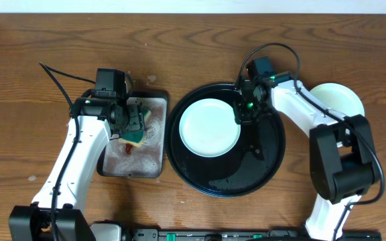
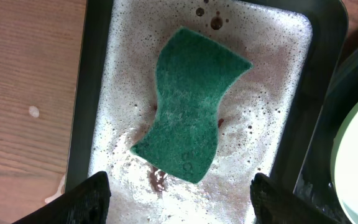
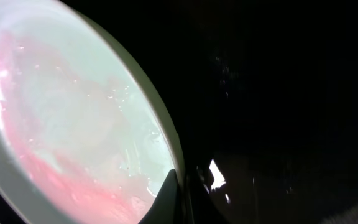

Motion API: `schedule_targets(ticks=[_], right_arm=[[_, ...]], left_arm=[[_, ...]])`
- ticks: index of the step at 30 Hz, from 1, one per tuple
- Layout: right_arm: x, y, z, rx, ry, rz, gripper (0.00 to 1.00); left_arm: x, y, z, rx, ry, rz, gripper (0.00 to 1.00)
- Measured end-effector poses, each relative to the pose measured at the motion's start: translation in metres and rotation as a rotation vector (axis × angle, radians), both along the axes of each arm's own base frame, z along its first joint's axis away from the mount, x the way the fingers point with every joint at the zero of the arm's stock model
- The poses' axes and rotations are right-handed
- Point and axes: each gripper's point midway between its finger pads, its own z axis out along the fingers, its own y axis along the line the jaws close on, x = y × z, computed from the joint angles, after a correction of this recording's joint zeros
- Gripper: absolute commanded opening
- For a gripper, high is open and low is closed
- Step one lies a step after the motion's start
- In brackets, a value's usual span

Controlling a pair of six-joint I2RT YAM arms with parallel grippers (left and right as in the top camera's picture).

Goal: Clean dirty plates on tray and stack at the side
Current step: 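Lift the pale green plate off the tray with the right gripper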

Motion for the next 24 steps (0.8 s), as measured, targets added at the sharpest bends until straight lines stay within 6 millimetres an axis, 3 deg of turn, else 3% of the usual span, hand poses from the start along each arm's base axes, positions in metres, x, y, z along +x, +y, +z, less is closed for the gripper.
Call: schedule_targets(ticks=[8,24], right_arm=[[0.006,-0.014,0.035,-0.059,-0.103,-0.015,0.01],[0.022,-0.079,0.132,-0.382,-0.464,-0.083,0.01]], left_arm=[[0.000,0.000,0.000,0.000,0.001,0.000,0.74],[0.000,0.000,0.000,0.000,0.001,0.000,0.74]])
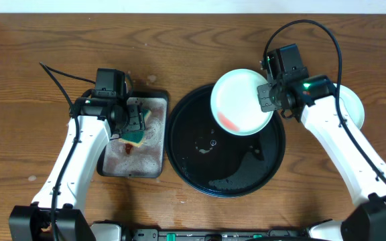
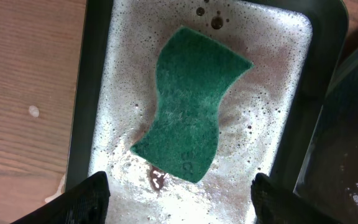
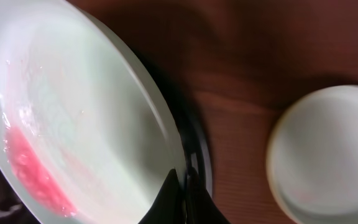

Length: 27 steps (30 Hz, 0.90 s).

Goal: Clean dirty plates on tray and stack at the side
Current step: 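Lift the pale green plate off the tray with the right gripper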

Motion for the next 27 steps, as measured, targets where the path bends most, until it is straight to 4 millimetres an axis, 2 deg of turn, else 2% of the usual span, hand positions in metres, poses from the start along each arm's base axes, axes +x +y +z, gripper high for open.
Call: schedule_targets(ticks=[6,12,21,27], right_arm=[[-0.003,-0.005,0.013,-0.184,-0.058,0.036,0.01],[-0.006,0.000,0.027,-0.376,-0.130,0.073,0.01],[-0.017,0.029,0.054,-0.623,-0.257,0.178,0.01],[-0.021,0.044,0.075,-0.714,-0.361,0.182,0.01]], left_arm=[[0.000,0.000,0.000,0.000,0.001,0.000,0.74],[0.000,0.000,0.000,0.000,0.000,0.000,0.74],[0.000,0.000,0.000,0.000,0.000,0.000,0.74],[0.000,0.000,0.000,0.000,0.000,0.000,0.74]])
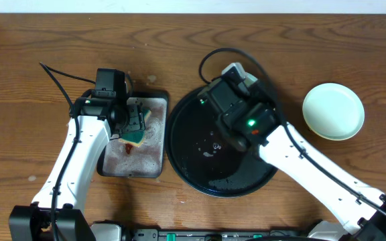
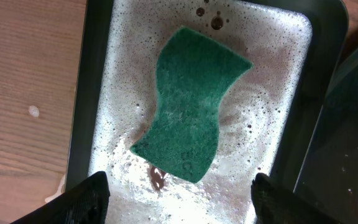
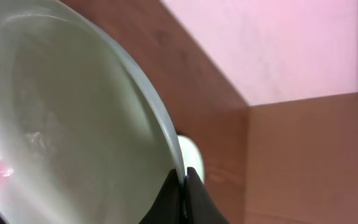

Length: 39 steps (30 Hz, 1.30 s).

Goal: Clean dirty plates on tray and stack at the side
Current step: 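Lift the pale green plate off the tray with the right gripper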

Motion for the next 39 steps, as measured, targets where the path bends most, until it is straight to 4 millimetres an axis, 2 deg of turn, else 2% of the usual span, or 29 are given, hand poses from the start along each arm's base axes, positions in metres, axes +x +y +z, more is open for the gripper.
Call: schedule_targets(ticks=[9,39], right_arm=[[0.002,-0.003,0.012,-0.043,-0.059,-0.023,0.01],[0.002,-0.004,0.013,-0.045,-0.064,-0.026,0.01]], left_arm=[[0.000,0.000,0.000,0.000,0.000,0.000,0.74],[0.000,0.000,0.000,0.000,0.000,0.000,0.74]])
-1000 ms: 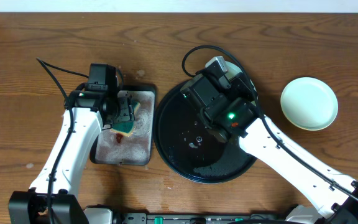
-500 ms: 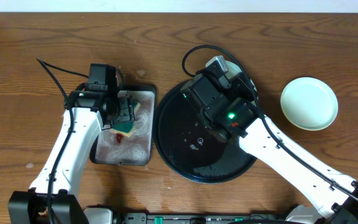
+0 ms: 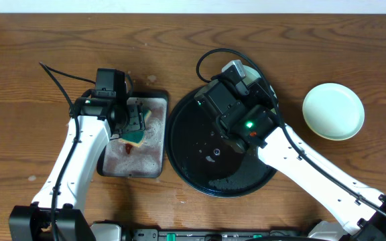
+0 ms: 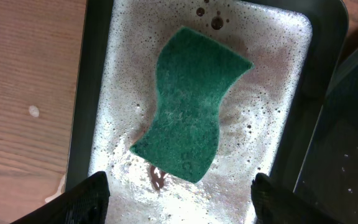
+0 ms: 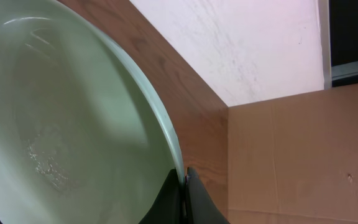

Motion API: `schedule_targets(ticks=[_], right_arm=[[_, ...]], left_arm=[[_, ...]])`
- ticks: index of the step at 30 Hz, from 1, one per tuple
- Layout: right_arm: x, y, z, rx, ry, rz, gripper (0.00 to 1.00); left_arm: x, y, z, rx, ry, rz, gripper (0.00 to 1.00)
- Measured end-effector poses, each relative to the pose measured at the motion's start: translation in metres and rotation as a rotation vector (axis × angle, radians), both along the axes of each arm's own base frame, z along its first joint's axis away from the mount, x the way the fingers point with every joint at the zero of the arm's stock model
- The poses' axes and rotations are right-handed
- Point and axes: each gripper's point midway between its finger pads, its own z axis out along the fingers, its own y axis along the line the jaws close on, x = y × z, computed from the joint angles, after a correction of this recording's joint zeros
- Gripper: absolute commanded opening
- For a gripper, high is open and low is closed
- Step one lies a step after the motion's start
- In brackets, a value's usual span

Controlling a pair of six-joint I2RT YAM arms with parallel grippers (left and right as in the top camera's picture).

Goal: Clean dirty plates on tray and stack at the side
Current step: 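Lift the pale green plate off the tray with the right gripper, then carry the plate right and lower it onto the plate stack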

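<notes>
A pale green plate [image 5: 73, 112] fills the right wrist view, held steeply tilted, wet with small bubbles. My right gripper [image 5: 183, 182] is shut on its rim. From overhead the right arm [image 3: 246, 124] hangs over the round black tray [image 3: 193, 167] and hides most of the plate. A green sponge [image 4: 191, 127] lies in foamy water in the small rectangular tray [image 4: 95, 74]. Above it my left gripper [image 4: 179, 205] is open, its fingers [image 4: 86, 199] wide apart and holding nothing. A clean plate [image 3: 334, 110] sits on the table at the right.
The round black tray carries water drops and a puddle [image 3: 223, 181]. A reddish spot [image 4: 157, 180] floats in the foam by the sponge. Brown cardboard [image 5: 303, 162] and a white wall [image 5: 241, 43] stand beyond the table's far edge.
The right arm has shifted slightly over the round tray and the plate is tilted further. The pink smear seen low in the right wrist view no longer shows. The left arm has not moved.
The pink-smeared plate first lay on the round tray with my right gripper shut on its rim. Then it was held over the tray's far right edge with pink liquid pooled low. Then it was on edge over the tray's middle, and remains there now.
</notes>
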Motion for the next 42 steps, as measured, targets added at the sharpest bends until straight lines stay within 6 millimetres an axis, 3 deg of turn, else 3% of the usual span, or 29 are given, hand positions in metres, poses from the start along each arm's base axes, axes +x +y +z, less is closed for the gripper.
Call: schedule_targets(ticks=[10,15,19,24,35,42], right_arm=[[0.005,0.001,0.003,0.040,-0.032,-0.010,0.01],[0.017,-0.018,-0.009,0.152,-0.004,-0.072,0.01],[0.029,-0.051,-0.029,0.309,0.050,-0.170,0.01],[0.031,-0.105,-0.052,0.486,0.112,-0.348,0.01],[0.009,-0.230,-0.078,0.765,0.116,-0.744,0.01],[-0.005,-0.288,-0.101,0.916,0.102,-0.921,0.01]], left_arm=[[0.000,0.000,0.000,0.000,0.000,0.000,0.74],[0.000,0.000,0.000,0.000,0.000,0.000,0.74],[0.000,0.000,0.000,0.000,0.000,0.000,0.74],[0.000,0.000,0.000,-0.001,0.000,0.000,0.74],[0.000,0.000,0.000,0.000,0.000,0.000,0.74],[0.000,0.000,0.000,0.000,0.001,0.000,0.74]])
